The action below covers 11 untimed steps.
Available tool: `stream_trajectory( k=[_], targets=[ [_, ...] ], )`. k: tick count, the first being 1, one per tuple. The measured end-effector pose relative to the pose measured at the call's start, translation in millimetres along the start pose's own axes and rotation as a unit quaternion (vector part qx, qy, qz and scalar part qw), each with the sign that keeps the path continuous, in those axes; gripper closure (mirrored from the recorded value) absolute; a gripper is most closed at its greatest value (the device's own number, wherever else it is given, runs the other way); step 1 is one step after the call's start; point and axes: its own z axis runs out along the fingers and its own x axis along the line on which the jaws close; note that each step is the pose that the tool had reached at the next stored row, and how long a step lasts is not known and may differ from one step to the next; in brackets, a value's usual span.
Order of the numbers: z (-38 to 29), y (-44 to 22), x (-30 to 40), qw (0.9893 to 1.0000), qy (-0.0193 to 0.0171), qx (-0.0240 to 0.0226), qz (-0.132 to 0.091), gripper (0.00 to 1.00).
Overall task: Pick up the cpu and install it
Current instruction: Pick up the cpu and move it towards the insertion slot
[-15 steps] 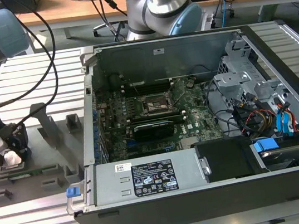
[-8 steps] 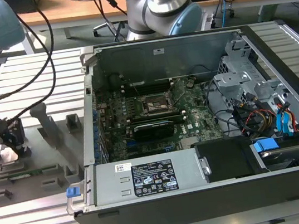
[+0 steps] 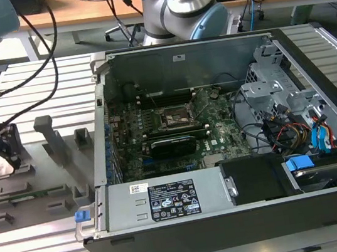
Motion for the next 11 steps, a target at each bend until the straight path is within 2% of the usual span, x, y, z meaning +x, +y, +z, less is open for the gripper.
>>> stream_trajectory(
  k=[3,11],
  targets=[
    [-16.3,-0.8,-0.4,1.0,-0.0001,0.0,0.0,0.45],
    [-37.8,-1.8,-0.9,1.0,0.0,0.0,0.0,0.45]
  ],
)
